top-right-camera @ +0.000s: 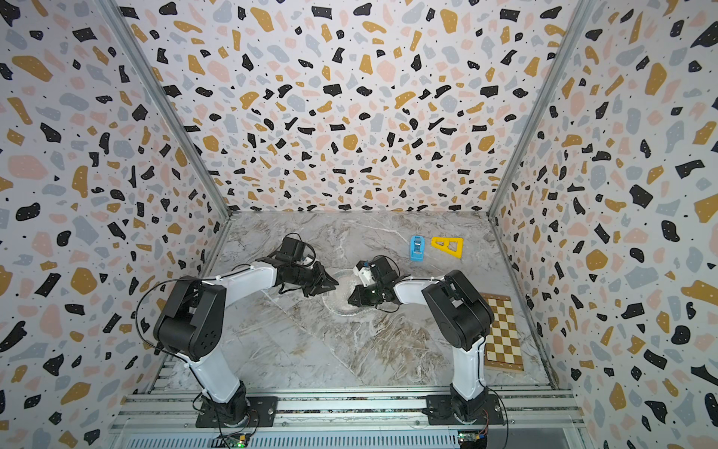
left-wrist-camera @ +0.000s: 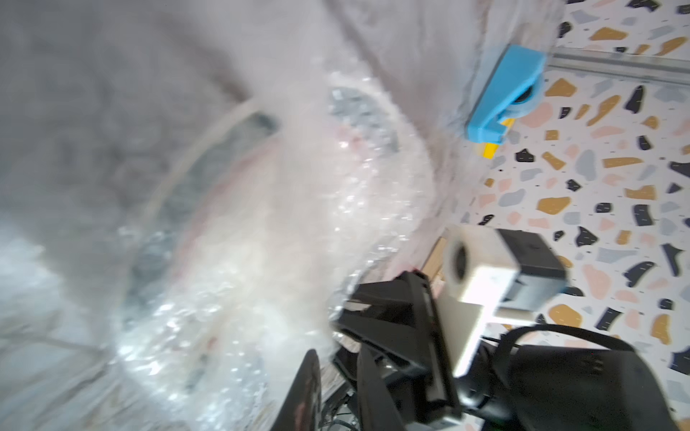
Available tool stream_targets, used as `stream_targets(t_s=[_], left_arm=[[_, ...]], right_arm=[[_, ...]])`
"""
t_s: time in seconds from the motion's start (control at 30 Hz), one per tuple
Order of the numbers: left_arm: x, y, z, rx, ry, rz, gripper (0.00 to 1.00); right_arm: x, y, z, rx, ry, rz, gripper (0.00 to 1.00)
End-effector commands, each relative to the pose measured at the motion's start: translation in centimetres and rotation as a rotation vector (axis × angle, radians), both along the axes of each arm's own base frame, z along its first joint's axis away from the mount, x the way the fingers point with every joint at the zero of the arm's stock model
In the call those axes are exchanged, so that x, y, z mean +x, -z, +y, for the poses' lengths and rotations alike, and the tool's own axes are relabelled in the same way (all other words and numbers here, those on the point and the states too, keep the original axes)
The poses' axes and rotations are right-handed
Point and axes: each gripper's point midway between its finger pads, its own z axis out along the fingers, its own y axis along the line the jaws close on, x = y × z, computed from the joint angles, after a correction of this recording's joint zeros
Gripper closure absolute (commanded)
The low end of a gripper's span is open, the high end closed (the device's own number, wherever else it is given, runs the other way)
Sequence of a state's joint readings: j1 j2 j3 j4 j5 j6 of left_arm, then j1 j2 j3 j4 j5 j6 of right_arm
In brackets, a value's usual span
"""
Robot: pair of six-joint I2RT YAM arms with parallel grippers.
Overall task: Wrap dinner plates in bubble wrap
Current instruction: Wrap the plate in the bubble wrap.
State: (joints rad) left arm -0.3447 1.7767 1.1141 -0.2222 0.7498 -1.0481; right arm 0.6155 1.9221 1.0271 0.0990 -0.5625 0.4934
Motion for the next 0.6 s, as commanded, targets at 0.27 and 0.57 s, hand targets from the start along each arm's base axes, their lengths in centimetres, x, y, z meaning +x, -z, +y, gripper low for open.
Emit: stream_targets(t_s=[0.27,0.57], left_arm=[[1.7,-0.5,-2.8,-0.033,0.041,-0.042,0.88],[-1.8,6.1,-1.9,0.081,0.071,0.05,0.9]], right_arm=[[-0.9,1.9,-2.3,-0.105,0.048,0.053,0.82],[-0.5,-0.3,-2.0,-0.08,0.04,0.022,0.81]])
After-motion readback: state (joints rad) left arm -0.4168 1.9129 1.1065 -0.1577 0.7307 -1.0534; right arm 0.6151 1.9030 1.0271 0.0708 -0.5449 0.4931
